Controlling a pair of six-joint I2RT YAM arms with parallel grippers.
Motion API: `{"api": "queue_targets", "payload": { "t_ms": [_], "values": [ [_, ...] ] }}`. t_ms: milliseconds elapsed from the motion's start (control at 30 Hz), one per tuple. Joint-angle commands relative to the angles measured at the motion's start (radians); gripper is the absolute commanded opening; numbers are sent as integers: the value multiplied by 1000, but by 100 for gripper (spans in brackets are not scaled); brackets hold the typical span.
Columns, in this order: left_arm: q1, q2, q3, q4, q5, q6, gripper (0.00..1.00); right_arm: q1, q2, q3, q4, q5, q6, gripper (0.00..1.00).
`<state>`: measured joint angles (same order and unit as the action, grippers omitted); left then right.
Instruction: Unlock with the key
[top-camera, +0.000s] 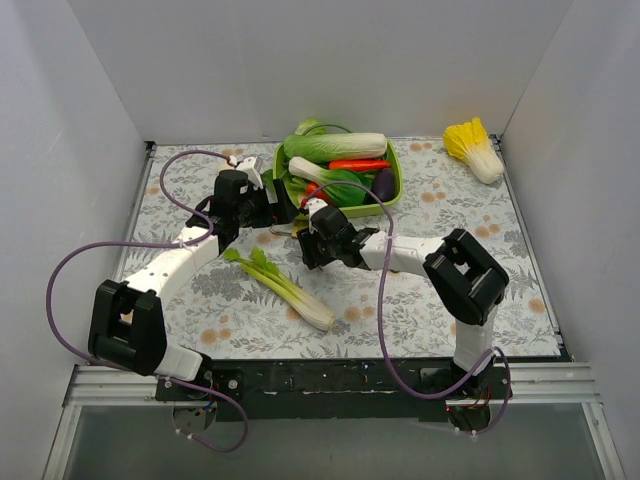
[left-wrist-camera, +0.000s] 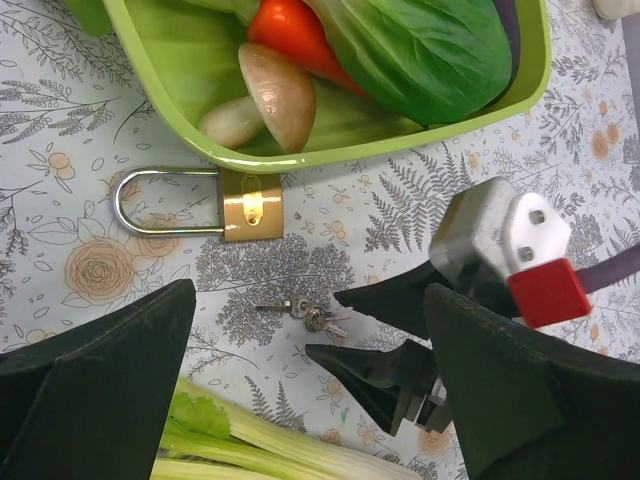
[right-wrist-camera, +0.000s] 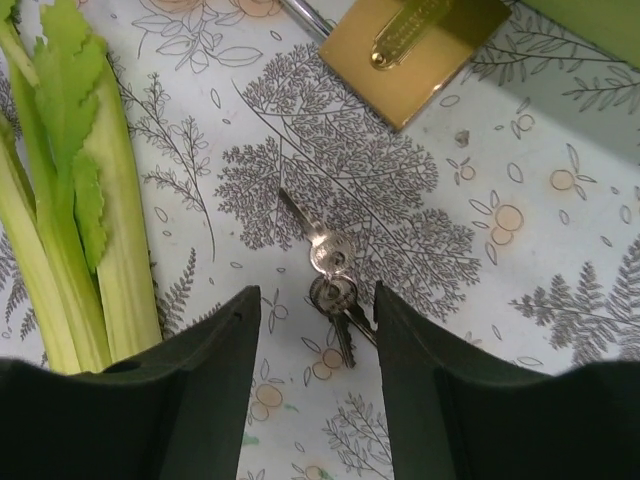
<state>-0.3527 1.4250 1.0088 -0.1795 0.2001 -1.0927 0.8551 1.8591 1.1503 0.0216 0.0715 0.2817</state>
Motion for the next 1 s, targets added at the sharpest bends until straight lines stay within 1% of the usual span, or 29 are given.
{"api": "queue_targets", "payload": {
  "t_ms": [0,100,133,200,233,400,500,533,600,700,800,833,933,967],
  "values": [
    [0,-38,8,8,25,13,98,16,52,63,-20,42,2,55],
    [-2,-43,11,3,24,13,98,19,78,78,-20,57,5,51],
    [0,-46,13,2,24,13,98,19,87,83,-46,60,5,49],
    [0,-49,13,0,19,14,98,19,95,86,-45,65,4,45],
    [-2,-52,11,0,19,14,98,19,98,88,-43,68,4,38],
    [0,-64,10,2,15,19,98,19,107,88,-35,57,2,26],
    [-2,-75,4,9,21,24,98,19,98,78,-31,34,5,10],
    [-2,-78,4,12,24,25,98,19,83,74,-31,33,5,2],
    [0,-89,-4,18,38,33,98,19,58,45,0,24,7,1],
    [-2,-110,-15,38,73,39,98,15,-26,3,31,4,-7,1],
    [0,-135,-29,66,140,48,98,1,-142,-66,55,-38,-21,1],
    [-2,-143,-32,84,160,53,98,-2,-205,-99,60,-50,-25,1],
    [-2,-169,-55,138,275,57,98,-16,-337,-147,55,-65,-38,1],
    [-2,-172,-59,150,377,60,98,-24,-371,-181,49,-100,-36,1]
  ]
}}
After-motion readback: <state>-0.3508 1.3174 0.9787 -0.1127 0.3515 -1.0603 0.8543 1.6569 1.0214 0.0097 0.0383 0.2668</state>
